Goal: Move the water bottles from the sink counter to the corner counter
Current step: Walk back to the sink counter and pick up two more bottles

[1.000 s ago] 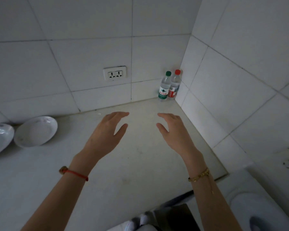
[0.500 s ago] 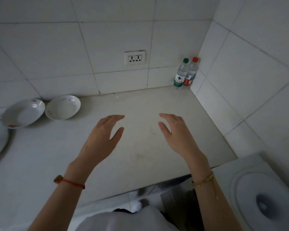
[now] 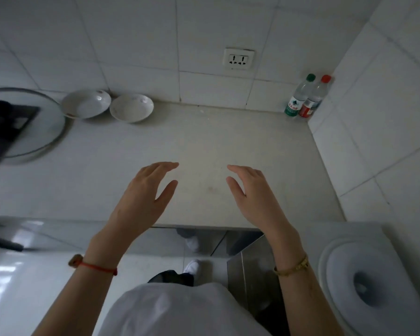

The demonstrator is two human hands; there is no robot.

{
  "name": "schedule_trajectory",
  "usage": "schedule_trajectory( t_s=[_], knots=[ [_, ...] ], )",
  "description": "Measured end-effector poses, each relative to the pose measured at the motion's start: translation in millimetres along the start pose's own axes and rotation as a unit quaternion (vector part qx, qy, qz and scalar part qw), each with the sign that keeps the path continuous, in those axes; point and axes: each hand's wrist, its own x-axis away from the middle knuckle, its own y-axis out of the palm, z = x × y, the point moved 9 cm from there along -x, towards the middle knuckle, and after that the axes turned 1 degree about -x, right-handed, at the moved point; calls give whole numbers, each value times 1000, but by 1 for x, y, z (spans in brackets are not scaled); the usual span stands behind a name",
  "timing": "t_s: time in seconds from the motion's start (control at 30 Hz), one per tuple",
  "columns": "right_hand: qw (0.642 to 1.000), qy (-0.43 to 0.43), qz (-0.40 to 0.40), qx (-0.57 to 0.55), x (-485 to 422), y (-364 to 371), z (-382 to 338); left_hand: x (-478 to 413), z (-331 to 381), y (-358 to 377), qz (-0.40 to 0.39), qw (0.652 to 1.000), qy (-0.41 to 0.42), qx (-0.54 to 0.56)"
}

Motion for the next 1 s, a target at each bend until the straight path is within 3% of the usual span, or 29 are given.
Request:
schedule_trajectory(
  t_s=[0.53,1.0],
  knots=[
    [977,-161,-139,-18,91,59,-87,198,-13,-31,84,979,-185,-27],
    [915,-316,-250,-25,128,156,-215,332,-63,-86,194,917,-346,-34]
  ],
)
